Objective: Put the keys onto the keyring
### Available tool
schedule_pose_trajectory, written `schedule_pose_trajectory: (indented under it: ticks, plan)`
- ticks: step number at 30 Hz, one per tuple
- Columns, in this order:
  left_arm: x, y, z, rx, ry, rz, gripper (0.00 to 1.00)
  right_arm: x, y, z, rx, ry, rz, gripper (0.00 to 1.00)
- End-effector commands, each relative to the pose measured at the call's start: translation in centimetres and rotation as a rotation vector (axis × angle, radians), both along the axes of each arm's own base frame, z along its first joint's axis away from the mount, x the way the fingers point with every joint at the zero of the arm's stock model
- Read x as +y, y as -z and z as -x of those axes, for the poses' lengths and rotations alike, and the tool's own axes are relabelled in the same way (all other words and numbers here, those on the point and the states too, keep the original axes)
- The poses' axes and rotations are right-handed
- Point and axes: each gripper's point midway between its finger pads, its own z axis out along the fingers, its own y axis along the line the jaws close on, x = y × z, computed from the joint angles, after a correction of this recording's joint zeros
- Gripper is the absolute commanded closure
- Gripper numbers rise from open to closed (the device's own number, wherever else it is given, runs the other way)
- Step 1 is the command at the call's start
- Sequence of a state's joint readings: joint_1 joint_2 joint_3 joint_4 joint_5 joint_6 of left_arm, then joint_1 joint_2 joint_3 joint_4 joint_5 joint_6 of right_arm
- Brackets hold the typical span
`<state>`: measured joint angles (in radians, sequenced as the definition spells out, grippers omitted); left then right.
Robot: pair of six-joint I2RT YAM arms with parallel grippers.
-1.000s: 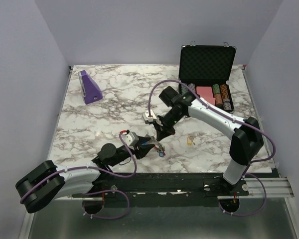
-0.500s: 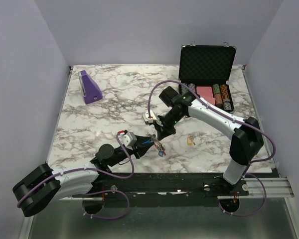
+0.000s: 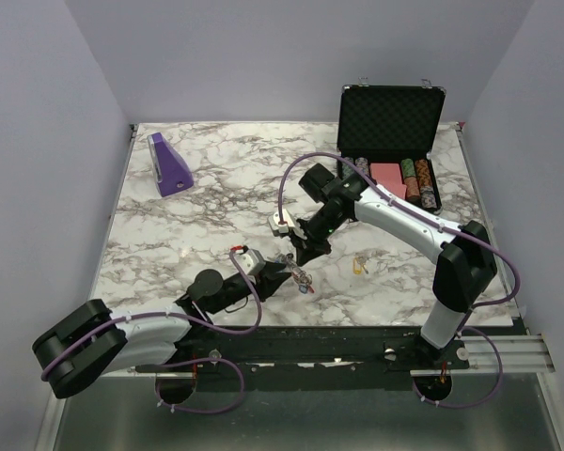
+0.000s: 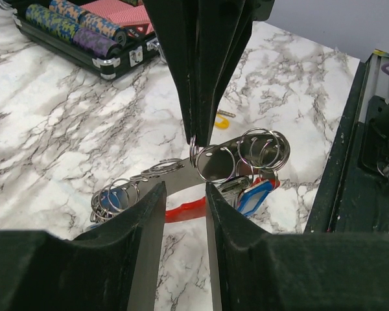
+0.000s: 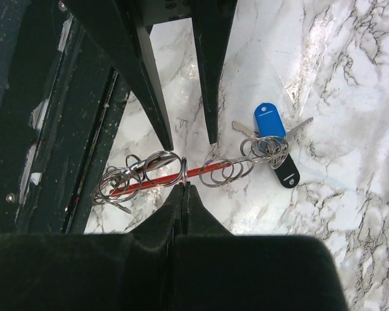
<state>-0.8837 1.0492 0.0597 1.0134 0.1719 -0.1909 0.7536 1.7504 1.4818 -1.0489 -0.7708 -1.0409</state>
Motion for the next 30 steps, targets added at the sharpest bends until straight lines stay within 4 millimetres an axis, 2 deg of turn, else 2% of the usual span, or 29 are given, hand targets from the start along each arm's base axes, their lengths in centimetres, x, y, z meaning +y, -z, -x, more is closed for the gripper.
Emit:
schedule_pose_trajectory:
  ticks: [1,13,19,30]
  plan:
    - [-1.02,-1.8,0.11,-0.029,0.04,0.055,0.62,0.21,-0.33,0.56,0.009,-0.02,-0.011,0.99]
    - [-0.72,-1.87,-0.11,-0.036,0.02,0.058,0.63,0.33,-0.42,0.77,0.022,-0.023,-0.019,0.99]
    - [-1.25,-2.25,-0.58,-0.047,0.02,0.059,0.69,0.31,-0.31,0.85,0.026,-0.025,-0.019,0.99]
    - [-1.3,-2.42,-0.67,-0.05,0.017,0.066,0.72,0.29,-0.25,0.96,0.032,-0.028,-0.019,0.99]
